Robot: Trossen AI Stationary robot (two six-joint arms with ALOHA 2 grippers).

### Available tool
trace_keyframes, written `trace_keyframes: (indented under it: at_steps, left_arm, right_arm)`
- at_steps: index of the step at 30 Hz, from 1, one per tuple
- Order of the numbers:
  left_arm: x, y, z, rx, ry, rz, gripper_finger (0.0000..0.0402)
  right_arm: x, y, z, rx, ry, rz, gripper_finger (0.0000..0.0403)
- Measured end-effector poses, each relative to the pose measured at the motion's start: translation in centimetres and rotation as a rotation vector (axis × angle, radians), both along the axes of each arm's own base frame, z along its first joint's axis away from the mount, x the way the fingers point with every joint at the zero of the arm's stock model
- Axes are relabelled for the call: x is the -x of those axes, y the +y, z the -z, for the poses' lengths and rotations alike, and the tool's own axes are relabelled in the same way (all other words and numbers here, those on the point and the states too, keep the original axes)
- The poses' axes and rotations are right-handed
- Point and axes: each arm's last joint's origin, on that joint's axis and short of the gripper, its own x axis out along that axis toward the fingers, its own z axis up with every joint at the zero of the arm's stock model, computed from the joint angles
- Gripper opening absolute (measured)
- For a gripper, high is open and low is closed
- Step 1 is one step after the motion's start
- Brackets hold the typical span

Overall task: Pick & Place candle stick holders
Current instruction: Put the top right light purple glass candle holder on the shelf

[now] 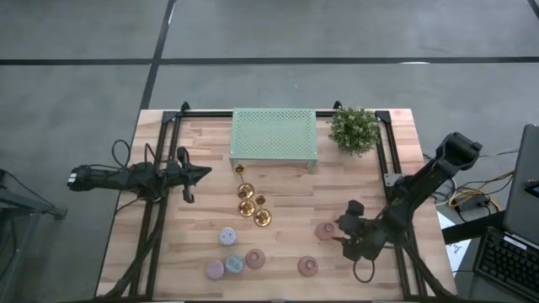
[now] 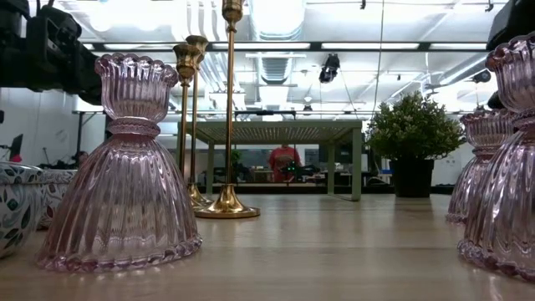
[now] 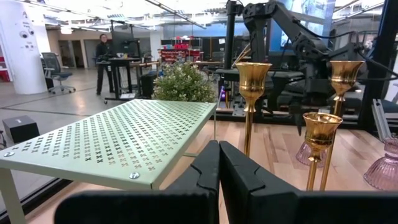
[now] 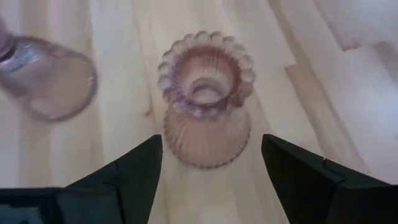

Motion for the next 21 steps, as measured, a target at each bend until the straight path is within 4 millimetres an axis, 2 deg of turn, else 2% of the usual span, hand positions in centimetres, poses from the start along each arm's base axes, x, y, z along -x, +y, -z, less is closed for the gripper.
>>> trace_keyframes:
  at_steps: [10, 21]
  left_arm:
    - [0.0, 0.0, 0.0, 0.0, 0.0, 0.0, 0.001]
    - [0.0, 0.0, 0.0, 0.0, 0.0, 0.0, 0.001]
  right_arm:
    - [-1.0, 0.7, 0.7, 0.063, -0.108, 0.007, 0.0272]
    - [-1.2, 0.7, 0.5, 0.106, -0.172, 0.043, 0.0234]
